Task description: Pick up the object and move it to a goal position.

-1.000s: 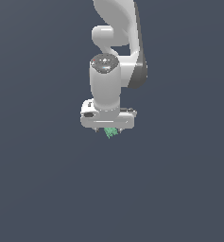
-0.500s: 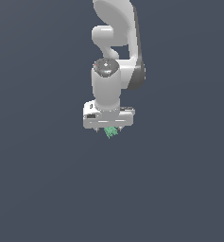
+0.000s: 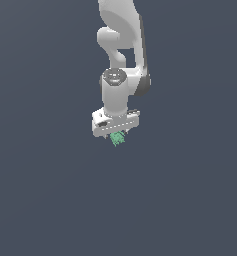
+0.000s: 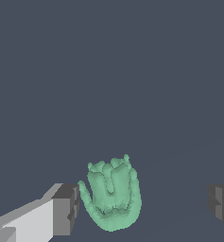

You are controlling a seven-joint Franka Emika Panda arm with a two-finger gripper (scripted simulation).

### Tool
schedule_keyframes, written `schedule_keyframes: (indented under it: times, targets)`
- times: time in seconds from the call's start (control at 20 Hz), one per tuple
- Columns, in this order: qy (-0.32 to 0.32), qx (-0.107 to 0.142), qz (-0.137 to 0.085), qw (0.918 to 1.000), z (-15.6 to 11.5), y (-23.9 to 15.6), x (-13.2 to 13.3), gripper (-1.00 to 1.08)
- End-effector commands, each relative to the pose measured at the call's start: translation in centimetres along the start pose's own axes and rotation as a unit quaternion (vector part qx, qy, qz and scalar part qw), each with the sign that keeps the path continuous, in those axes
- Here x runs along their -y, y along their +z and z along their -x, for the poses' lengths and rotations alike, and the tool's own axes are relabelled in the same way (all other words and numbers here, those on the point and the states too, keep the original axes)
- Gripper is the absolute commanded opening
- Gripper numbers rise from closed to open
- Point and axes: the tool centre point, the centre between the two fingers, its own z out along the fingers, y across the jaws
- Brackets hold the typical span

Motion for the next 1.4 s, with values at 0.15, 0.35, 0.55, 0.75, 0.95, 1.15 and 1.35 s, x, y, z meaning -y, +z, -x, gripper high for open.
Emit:
schedule_keyframes:
  times: [0.15,0.35,0.55,0.75,0.95,1.15,1.35]
  targets:
    - [-0.063,0.003,0.000,0.9980,2.1,1.6,1.0,1.00]
    - [-0.093,0.004,-0.001,0.9956,3.1,2.4,1.5,1.00]
    - [-0.112,0.004,-0.001,0.9937,3.7,2.8,1.8,1.00]
    - [-0.118,0.005,-0.002,0.9930,3.9,3.0,1.9,1.00]
    - [-0.115,0.005,-0.002,0.9933,3.9,3.2,1.8,1.00]
    - [-0.116,0.005,-0.002,0.9932,3.9,4.4,1.9,1.00]
    - [-0.117,0.005,-0.002,0.9931,4.0,6.3,1.9,1.00]
